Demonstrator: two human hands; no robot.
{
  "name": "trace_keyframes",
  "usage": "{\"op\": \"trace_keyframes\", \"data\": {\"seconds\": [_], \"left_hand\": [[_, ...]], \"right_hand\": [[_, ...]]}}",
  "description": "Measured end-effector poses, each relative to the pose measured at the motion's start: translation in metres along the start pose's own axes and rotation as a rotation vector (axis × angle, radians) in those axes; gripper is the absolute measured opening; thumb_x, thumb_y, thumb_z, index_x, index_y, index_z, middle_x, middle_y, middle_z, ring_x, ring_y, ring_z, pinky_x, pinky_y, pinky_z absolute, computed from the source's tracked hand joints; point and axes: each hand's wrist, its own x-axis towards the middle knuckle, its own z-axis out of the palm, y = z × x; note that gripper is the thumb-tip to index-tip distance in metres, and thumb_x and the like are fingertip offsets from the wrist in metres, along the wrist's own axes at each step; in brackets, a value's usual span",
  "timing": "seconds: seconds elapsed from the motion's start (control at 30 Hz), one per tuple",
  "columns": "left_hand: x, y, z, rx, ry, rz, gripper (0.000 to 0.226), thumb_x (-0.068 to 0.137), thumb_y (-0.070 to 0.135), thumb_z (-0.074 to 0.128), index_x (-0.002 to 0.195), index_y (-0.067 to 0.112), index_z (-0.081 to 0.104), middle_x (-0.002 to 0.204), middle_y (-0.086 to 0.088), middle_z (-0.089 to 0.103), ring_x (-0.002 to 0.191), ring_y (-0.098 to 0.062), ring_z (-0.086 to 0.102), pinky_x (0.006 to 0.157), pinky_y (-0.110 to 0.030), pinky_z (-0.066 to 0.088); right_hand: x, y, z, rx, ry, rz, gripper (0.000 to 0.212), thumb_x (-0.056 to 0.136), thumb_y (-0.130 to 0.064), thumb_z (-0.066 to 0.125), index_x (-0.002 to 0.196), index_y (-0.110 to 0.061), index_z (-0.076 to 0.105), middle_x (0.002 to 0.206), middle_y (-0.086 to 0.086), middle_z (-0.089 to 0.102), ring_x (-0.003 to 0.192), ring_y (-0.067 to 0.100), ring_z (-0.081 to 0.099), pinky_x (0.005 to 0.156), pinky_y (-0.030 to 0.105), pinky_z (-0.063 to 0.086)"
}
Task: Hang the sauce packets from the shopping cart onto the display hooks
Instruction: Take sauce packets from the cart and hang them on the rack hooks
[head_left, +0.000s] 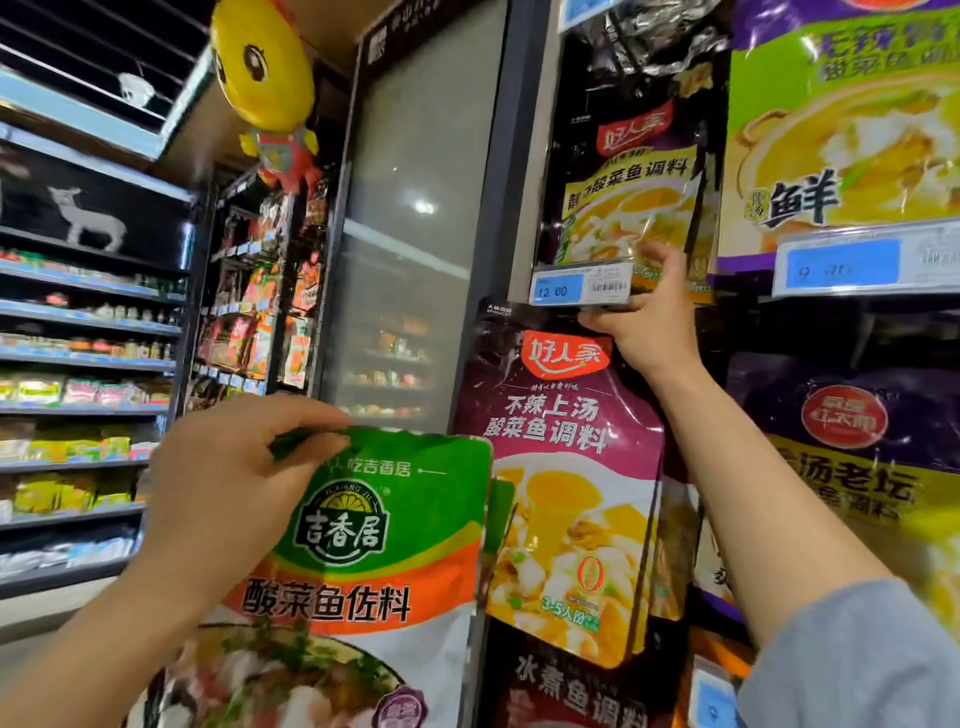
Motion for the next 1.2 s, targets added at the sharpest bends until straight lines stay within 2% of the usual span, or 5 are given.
{"op": "trace_keyframes", "data": {"seconds": [0.1, 0.43, 0.63, 0.77, 1.2], "left_hand": [[0.002, -0.001, 0.001, 0.017, -0.006, -0.004, 0.038, 0.074, 0.017, 0.078, 0.081, 0.050, 0.060, 0.074, 0.037, 0.061, 0.078, -0.002, 0.061, 0.069, -0.043, 0.054], [0.006, 0.004, 0.004, 0.032, -0.047, 0.033, 0.048, 0.073, 0.010, 0.076, 0.081, 0.053, 0.058, 0.080, 0.051, 0.052, 0.087, 0.009, 0.058, 0.067, -0.026, 0.051], [0.007, 0.003, 0.007, 0.001, -0.042, 0.027, 0.039, 0.072, 0.014, 0.079, 0.081, 0.049, 0.062, 0.080, 0.048, 0.055, 0.076, -0.004, 0.063, 0.069, -0.043, 0.055], [0.010, 0.006, 0.007, -0.013, -0.034, 0.017, 0.025, 0.071, 0.031, 0.073, 0.077, 0.052, 0.061, 0.084, 0.046, 0.057, 0.077, -0.002, 0.063, 0.066, -0.039, 0.056], [0.014, 0.004, 0.021, -0.072, -0.027, -0.021, 0.048, 0.073, 0.010, 0.076, 0.073, 0.057, 0.064, 0.093, 0.037, 0.060, 0.081, -0.001, 0.062, 0.070, -0.040, 0.055]], "right_hand": [[0.004, -0.002, 0.001, -0.042, 0.007, -0.020, 0.087, 0.064, -0.002, 0.082, 0.132, -0.020, 0.032, 0.096, -0.016, 0.058, 0.089, 0.013, 0.065, 0.085, 0.043, 0.054], [0.012, 0.005, -0.001, -0.008, -0.035, 0.006, 0.085, 0.066, -0.001, 0.081, 0.133, -0.022, 0.032, 0.111, 0.002, 0.062, 0.089, 0.017, 0.067, 0.084, 0.042, 0.055], [0.014, 0.009, -0.006, 0.068, -0.020, 0.075, 0.081, 0.067, 0.000, 0.079, 0.133, -0.024, 0.037, 0.105, 0.009, 0.068, 0.088, 0.013, 0.067, 0.082, 0.029, 0.053], [0.021, 0.013, -0.006, 0.055, -0.033, 0.123, 0.083, 0.062, -0.004, 0.083, 0.128, -0.028, 0.040, 0.108, 0.010, 0.066, 0.094, 0.021, 0.066, 0.092, 0.041, 0.051], [0.014, 0.005, -0.006, -0.025, -0.054, -0.008, 0.084, 0.068, -0.002, 0.080, 0.134, -0.024, 0.033, 0.106, 0.005, 0.066, 0.085, 0.014, 0.067, 0.082, 0.042, 0.055]]}}
